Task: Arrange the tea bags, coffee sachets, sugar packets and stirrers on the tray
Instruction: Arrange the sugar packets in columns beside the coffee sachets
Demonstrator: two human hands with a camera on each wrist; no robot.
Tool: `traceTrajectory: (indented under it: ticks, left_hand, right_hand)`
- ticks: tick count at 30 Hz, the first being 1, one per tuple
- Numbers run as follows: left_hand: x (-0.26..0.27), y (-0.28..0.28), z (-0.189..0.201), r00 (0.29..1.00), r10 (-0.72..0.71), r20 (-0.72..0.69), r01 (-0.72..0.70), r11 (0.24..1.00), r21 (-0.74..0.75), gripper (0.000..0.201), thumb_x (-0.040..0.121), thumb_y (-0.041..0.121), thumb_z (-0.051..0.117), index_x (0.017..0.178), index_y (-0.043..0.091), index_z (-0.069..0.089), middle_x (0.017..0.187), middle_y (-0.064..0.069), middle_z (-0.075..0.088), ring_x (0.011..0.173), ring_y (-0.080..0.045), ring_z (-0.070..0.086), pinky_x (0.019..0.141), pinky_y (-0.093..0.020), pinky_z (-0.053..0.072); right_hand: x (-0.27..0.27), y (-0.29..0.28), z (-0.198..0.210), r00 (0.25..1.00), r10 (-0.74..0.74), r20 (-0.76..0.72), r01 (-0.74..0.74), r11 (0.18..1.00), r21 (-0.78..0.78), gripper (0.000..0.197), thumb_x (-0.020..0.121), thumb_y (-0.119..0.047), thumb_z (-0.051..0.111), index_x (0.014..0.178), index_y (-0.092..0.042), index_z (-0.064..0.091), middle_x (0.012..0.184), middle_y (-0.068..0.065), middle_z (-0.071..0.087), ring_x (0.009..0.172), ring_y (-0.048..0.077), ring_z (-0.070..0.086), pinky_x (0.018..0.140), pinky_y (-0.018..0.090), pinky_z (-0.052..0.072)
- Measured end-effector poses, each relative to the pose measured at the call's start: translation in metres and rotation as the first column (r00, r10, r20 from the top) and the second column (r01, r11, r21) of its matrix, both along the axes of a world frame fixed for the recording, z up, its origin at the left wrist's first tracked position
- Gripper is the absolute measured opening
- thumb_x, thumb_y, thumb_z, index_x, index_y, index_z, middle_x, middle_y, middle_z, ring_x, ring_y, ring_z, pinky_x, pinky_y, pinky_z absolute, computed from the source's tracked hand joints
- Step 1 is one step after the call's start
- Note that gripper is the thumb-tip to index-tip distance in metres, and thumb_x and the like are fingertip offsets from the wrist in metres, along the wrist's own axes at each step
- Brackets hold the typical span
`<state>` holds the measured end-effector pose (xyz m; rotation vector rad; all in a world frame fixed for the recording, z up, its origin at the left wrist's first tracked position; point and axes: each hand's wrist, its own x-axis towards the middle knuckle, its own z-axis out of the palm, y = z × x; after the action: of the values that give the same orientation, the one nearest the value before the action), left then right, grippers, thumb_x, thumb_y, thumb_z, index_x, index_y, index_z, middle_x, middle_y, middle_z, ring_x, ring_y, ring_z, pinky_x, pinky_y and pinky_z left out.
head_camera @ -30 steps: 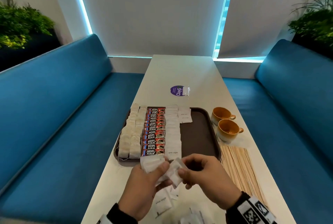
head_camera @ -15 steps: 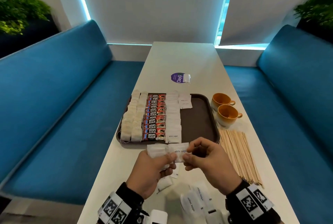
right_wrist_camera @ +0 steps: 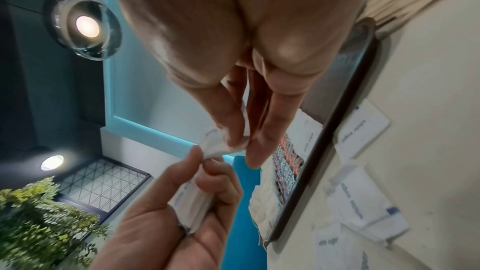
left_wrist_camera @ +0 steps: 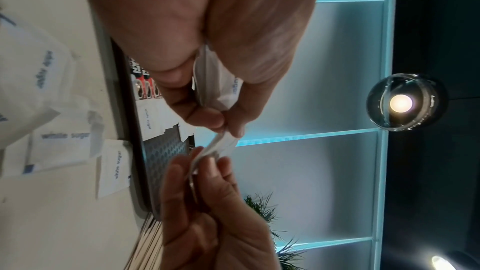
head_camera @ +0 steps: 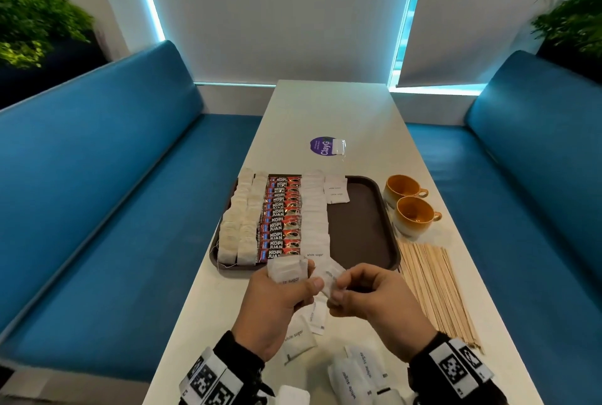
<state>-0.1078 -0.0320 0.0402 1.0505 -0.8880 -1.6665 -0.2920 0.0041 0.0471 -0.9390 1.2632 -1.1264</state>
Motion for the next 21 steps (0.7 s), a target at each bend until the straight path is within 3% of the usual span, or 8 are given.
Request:
traceTrajectory:
  ticks: [4,10,15,18,21]
  left_hand:
    - [0.001,-0.003,0.001,1.0,-0.003,0.019,0.004,0.999,-0.036,0.036,0.068,0.002,0.086,0.102,0.004,0.074,0.091,-0.012,0.074,0.082,-0.024,0.068,0.073,-0.037,0.053]
    - [0.006,-0.005,-0.008,0.999,-0.009,0.045,0.009,1.0,0.006,0.034,0.08,-0.007,0.077,0.112,0.003,0.071,0.106,-0.022,0.074,0.079,-0.022,0.065,0.069,-0.033,0.052]
    - [0.001,-0.002,-0.003,0.995,-0.064,0.071,0.067,0.997,-0.031,0.042,0.073,0.003,0.082,0.113,0.009,0.072,0.106,-0.013,0.077,0.085,-0.02,0.07,0.072,-0.033,0.051]
    - [0.0,-0.003,-0.001,0.995,-0.037,0.097,0.04,0.999,-0.036,0.035,0.079,-0.004,0.079,0.111,0.009,0.073,0.103,-0.013,0.078,0.079,-0.018,0.069,0.071,-0.034,0.052]
    - [0.0,-0.002,0.002,0.99,-0.065,0.124,0.074,0.995,-0.067,0.042,0.071,0.006,0.082,0.111,0.01,0.074,0.103,-0.012,0.078,0.079,-0.014,0.071,0.068,-0.029,0.052]
  right_hand:
    - [0.001,-0.002,-0.003,1.0,0.019,0.023,-0.019,1.0,0.021,0.011,0.084,0.01,0.075,0.088,0.005,0.067,0.089,0.028,0.072,0.081,0.039,0.073,0.078,0.047,0.063]
    - [0.001,-0.004,-0.002,0.994,-0.052,0.101,0.054,0.998,-0.02,0.014,0.082,0.012,0.075,0.091,0.005,0.067,0.094,0.023,0.074,0.087,0.039,0.074,0.074,0.041,0.063]
    - [0.002,-0.006,0.003,0.996,0.001,0.084,0.003,0.999,-0.042,0.018,0.082,0.01,0.076,0.097,0.008,0.066,0.094,0.024,0.074,0.082,0.038,0.073,0.074,0.04,0.063]
    - [0.004,-0.006,0.004,0.998,0.008,0.054,-0.005,0.998,-0.064,0.017,0.081,0.009,0.078,0.096,0.005,0.069,0.091,0.025,0.074,0.082,0.038,0.074,0.075,0.039,0.063]
    - [0.006,-0.005,0.005,0.999,0.027,0.039,-0.024,0.997,-0.072,0.018,0.08,0.008,0.08,0.095,0.003,0.072,0.091,0.023,0.075,0.081,0.038,0.074,0.074,0.037,0.062]
